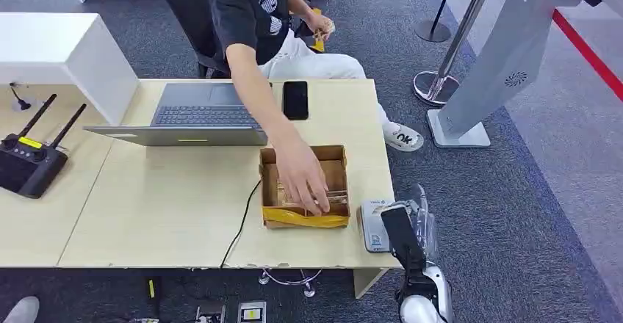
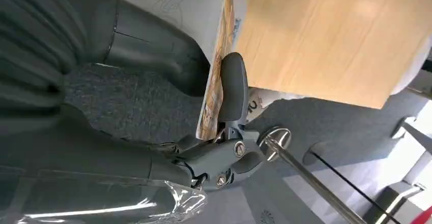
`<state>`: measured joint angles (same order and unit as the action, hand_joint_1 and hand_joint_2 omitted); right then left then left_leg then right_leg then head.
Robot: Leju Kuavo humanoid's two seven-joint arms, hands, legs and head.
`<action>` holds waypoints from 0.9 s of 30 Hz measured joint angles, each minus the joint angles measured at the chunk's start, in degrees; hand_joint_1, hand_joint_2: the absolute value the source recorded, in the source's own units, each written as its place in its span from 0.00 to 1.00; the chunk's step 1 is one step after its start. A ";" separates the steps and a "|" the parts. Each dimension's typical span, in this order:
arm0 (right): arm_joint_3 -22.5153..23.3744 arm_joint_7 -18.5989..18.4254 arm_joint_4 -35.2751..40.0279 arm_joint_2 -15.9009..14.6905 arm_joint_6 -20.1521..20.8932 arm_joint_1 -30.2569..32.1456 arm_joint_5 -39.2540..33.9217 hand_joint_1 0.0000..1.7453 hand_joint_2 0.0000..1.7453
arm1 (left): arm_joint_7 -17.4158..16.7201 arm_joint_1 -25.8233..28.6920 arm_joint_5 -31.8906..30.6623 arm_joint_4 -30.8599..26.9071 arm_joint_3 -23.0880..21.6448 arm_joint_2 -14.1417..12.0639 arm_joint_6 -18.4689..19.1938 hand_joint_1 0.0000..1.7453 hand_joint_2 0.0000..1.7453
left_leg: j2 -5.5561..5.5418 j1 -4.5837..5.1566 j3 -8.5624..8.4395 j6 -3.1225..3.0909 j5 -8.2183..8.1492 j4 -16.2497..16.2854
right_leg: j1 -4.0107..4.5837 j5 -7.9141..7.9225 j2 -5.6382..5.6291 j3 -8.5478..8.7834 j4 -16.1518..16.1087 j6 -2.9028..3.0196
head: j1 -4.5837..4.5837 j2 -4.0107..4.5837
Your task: Pass the card to the sensor for recognition and then transmit it.
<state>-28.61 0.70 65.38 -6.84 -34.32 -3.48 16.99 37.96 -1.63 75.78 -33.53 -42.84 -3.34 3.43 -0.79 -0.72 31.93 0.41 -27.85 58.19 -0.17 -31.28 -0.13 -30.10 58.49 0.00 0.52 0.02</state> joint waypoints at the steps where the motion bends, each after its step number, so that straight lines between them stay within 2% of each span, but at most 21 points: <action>1: -0.07 0.00 -0.64 0.02 -0.02 -0.12 -0.27 1.00 1.00 | 0.00 0.00 0.02 -0.13 0.00 -0.05 -0.04 0.00 1.00 | 0.00 0.00 0.00 0.00 0.00 0.00 | 0.00 0.00 0.00 0.00 0.00 0.00 | 0.02 0.00; 11: -0.83 2.42 -7.74 0.81 -0.39 -1.00 -3.41 1.00 1.00 | 0.00 0.34 0.70 -0.98 -0.04 -0.64 -0.59 0.00 1.00 | 0.00 0.00 -0.01 0.00 0.00 0.00 | 0.00 0.00 -0.02 0.00 0.00 0.00 | 0.00 0.00; 27: -1.46 5.25 -12.99 1.92 -0.55 -2.68 -6.93 1.00 1.00 | 0.00 0.38 2.01 -1.77 -0.09 -1.07 -1.40 0.00 1.00 | 0.01 0.00 -0.08 0.00 0.01 0.00 | 0.00 0.00 -0.01 0.06 0.00 0.00 | 0.02 0.00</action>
<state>-30.08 5.95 52.39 -4.92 -34.86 -6.16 10.05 37.97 -1.25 77.79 -35.30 -42.93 -4.42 2.03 -0.78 -0.73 31.86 0.40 -27.84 58.19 -0.17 -31.27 -0.14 -30.04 58.49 -0.01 0.55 0.02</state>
